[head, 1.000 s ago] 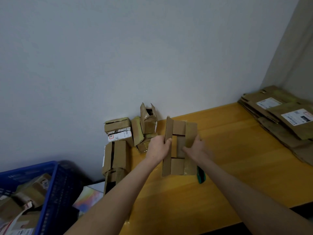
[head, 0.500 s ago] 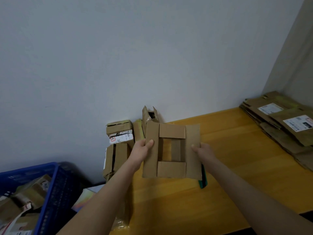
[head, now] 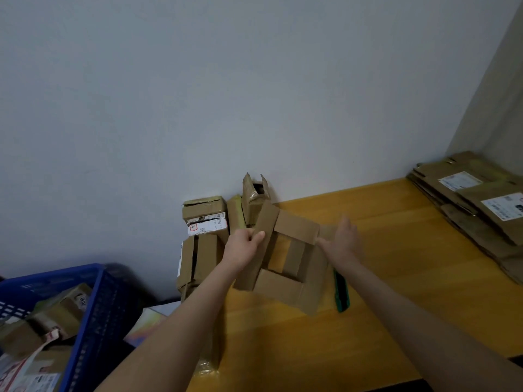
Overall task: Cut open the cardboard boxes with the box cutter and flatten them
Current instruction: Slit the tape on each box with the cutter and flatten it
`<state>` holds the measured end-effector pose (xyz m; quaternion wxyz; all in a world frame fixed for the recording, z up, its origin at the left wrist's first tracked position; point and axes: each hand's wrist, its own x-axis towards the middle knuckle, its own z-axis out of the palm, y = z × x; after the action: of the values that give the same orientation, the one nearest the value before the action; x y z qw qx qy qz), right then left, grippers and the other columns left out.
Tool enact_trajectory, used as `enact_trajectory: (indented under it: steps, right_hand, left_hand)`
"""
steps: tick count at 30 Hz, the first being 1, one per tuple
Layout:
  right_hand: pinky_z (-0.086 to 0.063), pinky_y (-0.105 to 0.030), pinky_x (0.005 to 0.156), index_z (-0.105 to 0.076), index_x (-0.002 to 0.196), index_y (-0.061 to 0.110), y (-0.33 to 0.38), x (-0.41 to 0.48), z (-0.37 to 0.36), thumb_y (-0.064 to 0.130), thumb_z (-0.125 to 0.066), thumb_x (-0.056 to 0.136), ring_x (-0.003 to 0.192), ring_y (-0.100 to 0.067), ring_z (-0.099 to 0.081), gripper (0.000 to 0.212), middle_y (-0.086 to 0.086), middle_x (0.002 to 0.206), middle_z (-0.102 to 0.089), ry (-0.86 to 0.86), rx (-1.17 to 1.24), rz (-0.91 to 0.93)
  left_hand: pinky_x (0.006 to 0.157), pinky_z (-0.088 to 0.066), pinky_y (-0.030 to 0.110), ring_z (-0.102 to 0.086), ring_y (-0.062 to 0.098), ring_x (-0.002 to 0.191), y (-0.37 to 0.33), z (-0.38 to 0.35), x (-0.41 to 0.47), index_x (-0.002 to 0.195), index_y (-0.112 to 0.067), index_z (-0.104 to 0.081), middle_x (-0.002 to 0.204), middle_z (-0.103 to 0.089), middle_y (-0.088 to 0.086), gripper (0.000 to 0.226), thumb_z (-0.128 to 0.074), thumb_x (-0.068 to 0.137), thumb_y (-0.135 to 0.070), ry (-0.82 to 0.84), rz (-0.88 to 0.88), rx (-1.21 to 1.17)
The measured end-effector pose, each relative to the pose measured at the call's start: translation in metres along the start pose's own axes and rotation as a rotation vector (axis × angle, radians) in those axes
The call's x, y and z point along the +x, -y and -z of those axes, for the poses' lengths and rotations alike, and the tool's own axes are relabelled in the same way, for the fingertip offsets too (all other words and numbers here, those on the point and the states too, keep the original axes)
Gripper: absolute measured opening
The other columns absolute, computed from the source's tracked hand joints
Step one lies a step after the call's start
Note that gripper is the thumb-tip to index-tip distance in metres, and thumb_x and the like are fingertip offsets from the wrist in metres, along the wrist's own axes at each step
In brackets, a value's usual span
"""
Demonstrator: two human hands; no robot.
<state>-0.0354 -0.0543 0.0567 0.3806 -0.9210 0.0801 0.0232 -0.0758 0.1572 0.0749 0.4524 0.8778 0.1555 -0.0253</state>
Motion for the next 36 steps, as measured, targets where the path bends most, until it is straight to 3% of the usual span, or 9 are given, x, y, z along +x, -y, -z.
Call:
enact_trajectory:
  steps: [5,9,11,14,18,23,28,33,36]
  right_hand:
    - [-0.014,-0.042,0.118,0.002,0.154,0.013,0.024,-0.003,-0.002,0.068,-0.062,0.076,0.149,-0.028,-0.003,0.114,-0.008,0.161,-0.009,0.158,-0.542,0.243]
    - [-0.042,-0.040,0.097,0.000,0.153,0.012,0.020,-0.006,-0.009,0.055,-0.059,0.087,0.131,-0.029,-0.042,0.099,-0.011,0.149,-0.035,0.192,-0.585,0.237]
    - [-0.045,-0.035,0.076,-0.008,0.153,0.011,0.019,-0.006,-0.004,0.041,-0.046,0.097,0.107,-0.025,-0.057,0.074,-0.010,0.130,-0.052,0.219,-0.526,0.283]
    - [-0.048,-0.038,0.078,-0.051,0.131,0.004,0.017,0.000,0.006,0.031,-0.038,0.102,0.100,-0.030,-0.060,0.042,-0.015,0.114,-0.063,0.311,-0.205,0.236]
    - [-0.049,-0.053,0.087,-0.058,0.116,-0.014,0.010,-0.001,0.007,0.033,-0.047,0.099,0.106,-0.046,-0.057,0.051,-0.030,0.115,-0.061,0.337,0.077,0.129]
    - [-0.046,-0.035,0.065,-0.063,0.103,-0.007,0.003,0.000,0.002,0.027,-0.045,0.101,0.081,-0.028,-0.058,0.038,-0.020,0.098,-0.065,0.133,0.113,0.056]
    - [-0.044,-0.035,0.064,-0.061,0.095,-0.004,0.003,-0.002,0.007,0.029,-0.045,0.101,0.079,-0.029,-0.056,0.037,-0.013,0.085,-0.059,0.067,0.121,0.066]
    - [-0.051,-0.049,0.073,-0.062,0.098,-0.011,-0.001,-0.006,0.008,0.024,-0.053,0.098,0.089,-0.042,-0.060,0.037,-0.027,0.094,-0.064,0.074,0.293,0.071]
    - [-0.047,-0.040,0.072,-0.062,0.103,-0.001,-0.008,-0.005,0.015,0.021,-0.051,0.099,0.083,-0.027,-0.055,0.025,-0.011,0.088,-0.060,0.092,0.402,-0.008]
  left_hand:
    - [0.072,-0.055,0.039,-0.065,0.024,0.075,-0.012,-0.008,0.000,0.083,-0.009,-0.066,0.079,-0.067,0.009,0.038,-0.048,0.099,-0.038,0.043,-0.161,0.313]
    - [0.075,-0.057,0.041,-0.064,0.019,0.077,-0.023,-0.010,0.002,0.093,-0.014,-0.068,0.084,-0.068,0.004,0.035,-0.046,0.100,-0.039,0.070,-0.252,0.372]
    - [0.075,-0.057,0.040,-0.063,0.016,0.079,-0.024,-0.005,0.005,0.099,-0.017,-0.067,0.086,-0.067,0.001,0.033,-0.044,0.101,-0.040,0.056,-0.284,0.428]
    - [0.074,-0.056,0.036,-0.061,0.014,0.081,-0.020,0.009,0.010,0.104,-0.024,-0.064,0.086,-0.063,-0.005,0.027,-0.043,0.101,-0.041,0.043,-0.297,0.512]
    - [0.072,-0.054,0.032,-0.061,0.014,0.083,-0.018,0.017,0.013,0.105,-0.029,-0.064,0.086,-0.063,-0.008,0.025,-0.047,0.098,-0.047,-0.064,-0.356,0.645]
    - [0.109,-0.033,0.042,-0.040,0.028,0.134,-0.004,0.013,0.014,0.147,-0.014,-0.034,0.143,-0.047,0.009,0.077,-0.069,0.085,-0.045,-0.482,-0.222,0.462]
    - [0.100,-0.047,0.049,-0.048,0.034,0.129,0.021,-0.002,0.012,0.151,-0.010,-0.014,0.145,-0.045,0.013,0.113,-0.077,0.070,-0.057,-0.096,0.198,0.058]
    - [0.096,-0.050,0.047,-0.057,0.029,0.114,0.023,0.000,0.016,0.140,-0.013,-0.035,0.128,-0.055,0.010,0.076,-0.076,0.078,-0.030,-0.076,0.186,0.065]
    - [0.073,-0.055,0.032,-0.062,0.019,0.090,0.021,0.014,0.010,0.127,-0.016,-0.049,0.103,-0.061,0.004,0.039,-0.059,0.090,-0.006,0.143,0.151,-0.204]
